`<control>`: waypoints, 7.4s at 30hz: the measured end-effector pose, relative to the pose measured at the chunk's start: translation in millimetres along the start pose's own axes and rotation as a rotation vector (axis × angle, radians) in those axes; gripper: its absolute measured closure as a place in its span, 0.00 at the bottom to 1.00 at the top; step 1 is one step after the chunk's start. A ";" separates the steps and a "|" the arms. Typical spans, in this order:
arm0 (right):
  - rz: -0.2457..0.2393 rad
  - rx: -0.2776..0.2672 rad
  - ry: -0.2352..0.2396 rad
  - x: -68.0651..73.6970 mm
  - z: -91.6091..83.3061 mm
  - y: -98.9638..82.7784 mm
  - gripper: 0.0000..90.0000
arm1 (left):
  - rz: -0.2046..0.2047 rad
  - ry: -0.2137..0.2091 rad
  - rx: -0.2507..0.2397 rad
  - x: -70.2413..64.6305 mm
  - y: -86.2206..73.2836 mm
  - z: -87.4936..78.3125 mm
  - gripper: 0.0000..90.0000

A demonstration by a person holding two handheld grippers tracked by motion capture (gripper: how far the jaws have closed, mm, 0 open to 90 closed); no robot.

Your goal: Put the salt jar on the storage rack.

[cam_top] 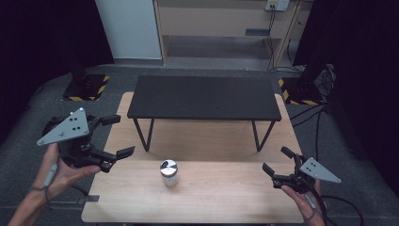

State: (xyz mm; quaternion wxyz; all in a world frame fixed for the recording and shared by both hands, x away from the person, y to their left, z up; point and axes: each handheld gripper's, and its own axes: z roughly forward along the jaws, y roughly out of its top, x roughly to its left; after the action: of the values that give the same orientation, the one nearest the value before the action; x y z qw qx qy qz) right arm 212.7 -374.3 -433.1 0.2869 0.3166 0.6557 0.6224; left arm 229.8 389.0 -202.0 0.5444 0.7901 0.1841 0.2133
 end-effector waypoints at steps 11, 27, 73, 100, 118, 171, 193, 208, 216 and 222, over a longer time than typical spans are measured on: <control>0.000 -0.009 -0.008 0.4 -1.0 -0.5 0.03 | 0.001 -0.013 0.010 1.0 0.1 3.2 0.05; -0.005 -0.067 -0.005 -0.4 -4.8 -3.4 0.00 | 0.009 -0.076 0.017 15.9 9.5 5.1 0.04; -0.015 -0.068 0.022 -3.3 -4.0 -4.0 0.00 | 0.048 -0.308 0.334 62.0 -64.2 116.6 0.08; -0.015 -0.064 0.023 -4.0 -4.1 -3.6 0.01 | 0.095 -0.346 0.447 45.7 -97.4 195.2 0.15; -0.015 -0.063 0.023 -4.5 -4.2 -3.5 0.01 | 0.053 -0.342 0.421 44.2 -98.2 192.6 0.38; -0.002 -0.066 0.019 -8.3 -5.0 -5.6 0.01 | -0.153 0.191 0.285 123.8 116.3 210.5 0.38; -0.003 -0.062 0.030 -7.9 -4.5 -4.9 0.01 | -0.142 0.171 0.141 117.3 91.9 175.0 0.09; -0.008 -0.051 0.025 -5.0 -9.7 -5.0 0.01 | -0.054 0.005 -0.008 81.4 51.3 113.0 0.08; -0.009 -0.045 0.019 -2.1 -14.6 -5.3 0.01 | -0.026 -0.052 -0.038 63.3 29.5 95.4 0.08; -0.009 -0.040 0.017 -1.4 -15.4 -5.4 0.01 | 0.015 -0.059 -0.097 49.2 12.2 81.2 0.08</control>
State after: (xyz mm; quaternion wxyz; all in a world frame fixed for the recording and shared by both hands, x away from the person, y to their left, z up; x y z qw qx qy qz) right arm 201.4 -385.3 -437.5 0.2906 0.3024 0.6469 0.6369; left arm 315.5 347.1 -209.5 0.5855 0.7700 0.1518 0.2028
